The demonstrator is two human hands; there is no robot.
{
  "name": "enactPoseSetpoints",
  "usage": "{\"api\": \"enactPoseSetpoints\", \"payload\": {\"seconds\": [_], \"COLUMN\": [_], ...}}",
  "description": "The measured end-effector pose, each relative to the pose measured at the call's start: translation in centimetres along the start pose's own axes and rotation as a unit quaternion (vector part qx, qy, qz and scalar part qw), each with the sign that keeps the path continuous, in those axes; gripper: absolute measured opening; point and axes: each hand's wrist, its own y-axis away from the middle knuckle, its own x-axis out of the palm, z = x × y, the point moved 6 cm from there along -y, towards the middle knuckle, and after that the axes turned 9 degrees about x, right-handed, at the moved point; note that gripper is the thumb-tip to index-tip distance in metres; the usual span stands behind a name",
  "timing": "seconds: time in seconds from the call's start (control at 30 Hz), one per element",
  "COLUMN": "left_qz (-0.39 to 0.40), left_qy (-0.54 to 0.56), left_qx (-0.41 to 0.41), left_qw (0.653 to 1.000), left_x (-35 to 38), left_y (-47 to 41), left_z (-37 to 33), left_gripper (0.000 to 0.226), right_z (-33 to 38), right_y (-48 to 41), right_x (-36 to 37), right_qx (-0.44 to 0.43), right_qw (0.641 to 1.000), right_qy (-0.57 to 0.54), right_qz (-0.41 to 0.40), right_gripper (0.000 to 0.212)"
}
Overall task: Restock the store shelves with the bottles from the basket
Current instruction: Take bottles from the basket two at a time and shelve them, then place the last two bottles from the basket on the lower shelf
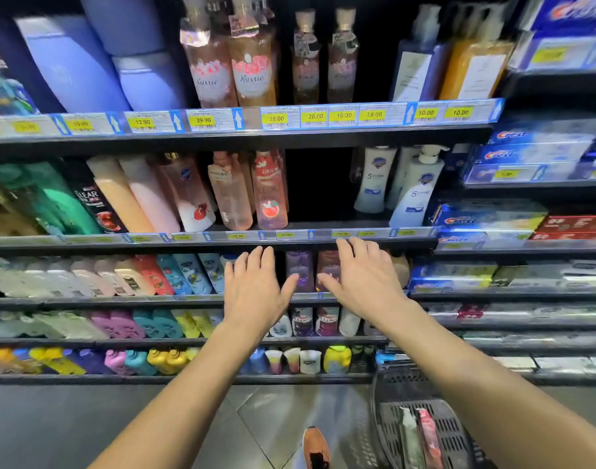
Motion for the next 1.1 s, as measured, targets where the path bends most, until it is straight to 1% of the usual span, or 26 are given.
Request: {"api": "enactPoseSetpoints", "payload": {"seconds": [0.23,0.37,0.53,0.67,0.83,0.97,1.1], "left_qz": [0.007,0.008,0.022,0.043,0.058,0.077,0.100], "left_qy": [0.017,0.034,0.045,0.046,0.038,0.040,0.040], "left_qx": [0.043,0.064,0.096,0.109,0.090,0.059,0.035], "left_qw": [0.999,0.997,0.994,0.992,0.994,0.994,0.994], "left_x": [-0.2,0.0,1.5,3.5,6.2,8.4,10.8], "left_y": [4.3,5.2,4.7,3.3,1.6,0.6,0.2], "left_z": [-6.9,-11.1,-18.1,-24.7,-32.8,-38.0,-41.1], "left_gripper": [0.078,0.084,0.074,0.074,0.082,0.079,0.077], "right_z": [-5.7,-10.0,-16.8,-23.5,-32.0,-37.5,-40.8], "right_y": [6.7,9.1,10.6,10.4,8.9,7.8,6.6], "right_x": [-1.4,-1.7,-1.2,-0.1,1.8,3.2,4.5], "right_qx": [0.035,0.064,0.104,0.119,0.106,0.088,0.065], "right_qw": [0.999,0.998,0.994,0.992,0.993,0.993,0.992], "right_qy": [0.027,0.030,0.033,0.031,0.022,0.014,0.013], "right_qz": [-0.001,0.003,0.013,0.027,0.049,0.078,0.103], "right_gripper": [0.077,0.071,0.075,0.078,0.079,0.076,0.075]}}
